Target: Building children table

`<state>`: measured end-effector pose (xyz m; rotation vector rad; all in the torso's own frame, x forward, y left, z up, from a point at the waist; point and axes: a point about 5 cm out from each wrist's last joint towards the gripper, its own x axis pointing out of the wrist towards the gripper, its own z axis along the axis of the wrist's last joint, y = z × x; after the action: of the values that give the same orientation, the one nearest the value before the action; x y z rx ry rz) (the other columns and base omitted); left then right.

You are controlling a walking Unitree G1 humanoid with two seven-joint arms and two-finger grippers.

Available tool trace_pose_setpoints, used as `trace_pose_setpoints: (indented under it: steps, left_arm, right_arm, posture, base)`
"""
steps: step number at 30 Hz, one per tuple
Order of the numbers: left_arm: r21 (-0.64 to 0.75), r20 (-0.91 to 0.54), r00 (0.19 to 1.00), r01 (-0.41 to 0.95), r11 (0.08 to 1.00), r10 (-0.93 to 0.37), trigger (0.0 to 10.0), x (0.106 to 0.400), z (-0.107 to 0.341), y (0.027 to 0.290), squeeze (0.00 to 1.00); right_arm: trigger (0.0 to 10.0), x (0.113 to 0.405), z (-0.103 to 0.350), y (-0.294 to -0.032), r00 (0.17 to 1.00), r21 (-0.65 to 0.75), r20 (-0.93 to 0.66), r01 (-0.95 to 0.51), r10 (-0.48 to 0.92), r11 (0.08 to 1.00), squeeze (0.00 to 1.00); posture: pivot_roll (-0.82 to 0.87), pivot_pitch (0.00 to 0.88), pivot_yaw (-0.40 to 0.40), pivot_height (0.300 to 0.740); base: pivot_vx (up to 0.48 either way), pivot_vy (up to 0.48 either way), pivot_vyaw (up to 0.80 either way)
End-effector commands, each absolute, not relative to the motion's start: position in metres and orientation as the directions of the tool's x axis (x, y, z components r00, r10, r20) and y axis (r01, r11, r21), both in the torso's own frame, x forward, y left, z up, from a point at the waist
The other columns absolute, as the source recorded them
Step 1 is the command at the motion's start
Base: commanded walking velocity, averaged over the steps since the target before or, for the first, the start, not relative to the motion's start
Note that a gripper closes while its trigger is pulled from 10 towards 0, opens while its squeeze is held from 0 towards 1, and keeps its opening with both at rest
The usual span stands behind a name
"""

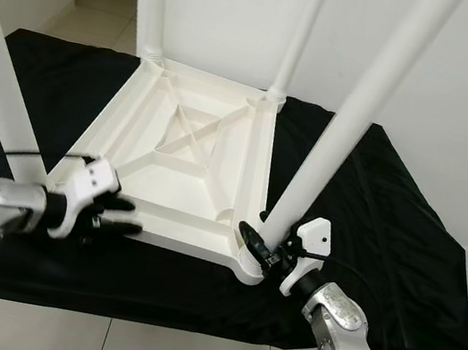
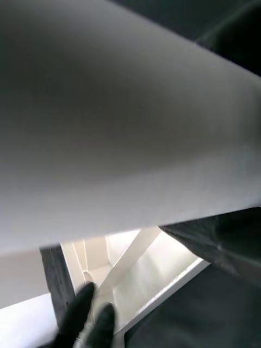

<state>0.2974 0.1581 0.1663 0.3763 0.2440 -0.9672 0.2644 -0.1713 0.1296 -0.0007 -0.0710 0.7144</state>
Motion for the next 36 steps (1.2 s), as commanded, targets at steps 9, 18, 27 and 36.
trace_pose_setpoints:
  steps: [9,18,27,36]
  left_arm:
    - [0.160,-0.202,0.553,0.833,0.530,-0.808,10.0,0.288,0.195,0.139,0.00]
    - [0.120,-0.105,0.566,0.824,0.554,-0.818,10.0,0.280,0.209,0.128,0.00]
    - [0.040,-0.081,0.612,0.791,0.611,-0.787,10.0,0.272,0.203,0.107,0.00]
    - [0.107,-0.121,0.638,0.770,0.629,-0.760,10.0,0.258,0.174,0.082,0.00]
  right_arm:
    - [10.0,0.263,0.136,-0.168,0.729,0.002,0.091,-0.682,0.679,0.732,1.00]
    - [10.0,0.264,0.142,-0.182,0.745,-0.059,0.073,-0.661,0.663,0.748,0.00]
    - [10.0,0.271,0.145,-0.200,0.773,-0.113,0.040,-0.626,0.633,0.772,0.00]
    - [10.0,0.275,0.145,-0.186,0.746,-0.109,0.057,-0.656,0.664,0.747,0.00]
  posture:
    - [0.00,0.000,-0.096,0.740]
    - [0.00,0.000,-0.089,0.740]
    - [-0.01,0.000,-0.084,0.740]
    - [-0.01,0.000,-0.087,0.740]
  base:
    - [0.000,0.000,0.00]
    - [0.000,0.000,0.00]
    - [0.000,0.000,0.00]
    - [0.000,0.000,0.00]
